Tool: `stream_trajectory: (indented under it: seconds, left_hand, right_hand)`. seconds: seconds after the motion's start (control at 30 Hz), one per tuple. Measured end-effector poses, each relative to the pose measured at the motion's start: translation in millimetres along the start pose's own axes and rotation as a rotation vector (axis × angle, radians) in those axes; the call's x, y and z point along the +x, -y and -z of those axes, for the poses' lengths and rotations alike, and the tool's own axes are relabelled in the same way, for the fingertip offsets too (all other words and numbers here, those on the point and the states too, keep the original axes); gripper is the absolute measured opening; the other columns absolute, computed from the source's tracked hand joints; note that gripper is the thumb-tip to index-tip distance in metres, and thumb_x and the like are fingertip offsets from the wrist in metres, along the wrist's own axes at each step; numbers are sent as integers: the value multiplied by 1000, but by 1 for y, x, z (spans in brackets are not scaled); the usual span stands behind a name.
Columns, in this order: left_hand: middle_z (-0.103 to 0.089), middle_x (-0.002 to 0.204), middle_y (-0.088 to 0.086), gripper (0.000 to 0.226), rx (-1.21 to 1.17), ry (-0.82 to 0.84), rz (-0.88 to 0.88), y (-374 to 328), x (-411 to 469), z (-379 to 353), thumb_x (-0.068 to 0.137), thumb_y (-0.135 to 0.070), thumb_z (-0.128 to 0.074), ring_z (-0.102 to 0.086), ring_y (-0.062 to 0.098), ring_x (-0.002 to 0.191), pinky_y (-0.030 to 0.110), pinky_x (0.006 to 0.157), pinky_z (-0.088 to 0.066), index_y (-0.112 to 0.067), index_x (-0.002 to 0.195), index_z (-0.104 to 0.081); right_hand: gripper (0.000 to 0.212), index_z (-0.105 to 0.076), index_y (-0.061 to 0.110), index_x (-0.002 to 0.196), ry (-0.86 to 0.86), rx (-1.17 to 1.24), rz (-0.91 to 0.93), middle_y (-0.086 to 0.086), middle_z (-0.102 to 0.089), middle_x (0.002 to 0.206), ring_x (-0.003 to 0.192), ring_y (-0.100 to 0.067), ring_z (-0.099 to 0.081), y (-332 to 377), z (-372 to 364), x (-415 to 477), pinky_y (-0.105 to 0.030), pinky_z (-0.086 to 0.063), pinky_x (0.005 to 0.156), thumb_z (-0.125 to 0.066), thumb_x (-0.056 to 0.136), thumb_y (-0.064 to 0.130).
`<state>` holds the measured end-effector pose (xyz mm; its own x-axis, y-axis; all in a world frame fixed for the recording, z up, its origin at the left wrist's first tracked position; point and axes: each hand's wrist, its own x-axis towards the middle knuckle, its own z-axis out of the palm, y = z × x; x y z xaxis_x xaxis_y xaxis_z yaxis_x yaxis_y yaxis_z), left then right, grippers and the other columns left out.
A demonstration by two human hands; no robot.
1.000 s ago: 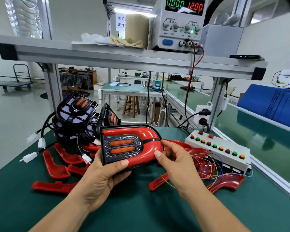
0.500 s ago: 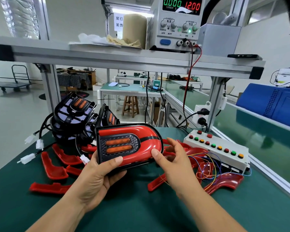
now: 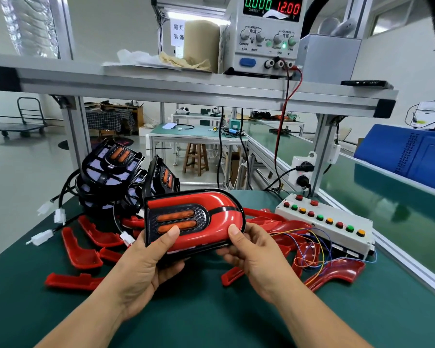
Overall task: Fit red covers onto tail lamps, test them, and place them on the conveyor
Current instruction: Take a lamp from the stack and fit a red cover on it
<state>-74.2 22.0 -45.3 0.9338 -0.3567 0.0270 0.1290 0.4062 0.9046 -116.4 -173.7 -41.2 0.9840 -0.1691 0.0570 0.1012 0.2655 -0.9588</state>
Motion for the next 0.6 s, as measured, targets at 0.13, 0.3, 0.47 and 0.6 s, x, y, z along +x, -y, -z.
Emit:
stream_trajectory:
  seconds: [0.13,0.3,0.47,0.6]
  left_hand:
    - [-75,105,4,55,21,7,12,0,0,2,64,-22,-75,-74,15,82,25,55,-58,-23,118,-63]
    - [-75,107,4,61,49,46,24,-1,-1,4,63,-14,-76,-74,18,89,26,57,-59,-20,122,-60]
    - [-72,116,7,82,96,85,28,-3,-2,5,51,-21,-94,-73,21,94,29,63,-59,-24,124,-57]
    - [-73,113,4,109,140,119,14,-2,-4,6,26,-34,-102,-72,23,97,31,66,-59,-29,125,-55]
  right_hand:
    - [44,-55,9,109,26,49,-62,-8,-73,82,66,-18,-70,3,3,-1,-24,-55,59,-71,71,25]
    - [45,-59,11,104,23,97,-139,-8,-73,81,64,-19,-69,4,4,0,-28,-54,58,-72,69,37]
    - [50,-66,10,105,50,126,-229,-8,-73,83,66,-19,-69,6,4,-1,-30,-56,59,-72,69,44]
    - [51,-62,6,117,55,236,-263,-16,-73,104,84,-26,-72,4,5,0,-37,-59,75,-70,74,32]
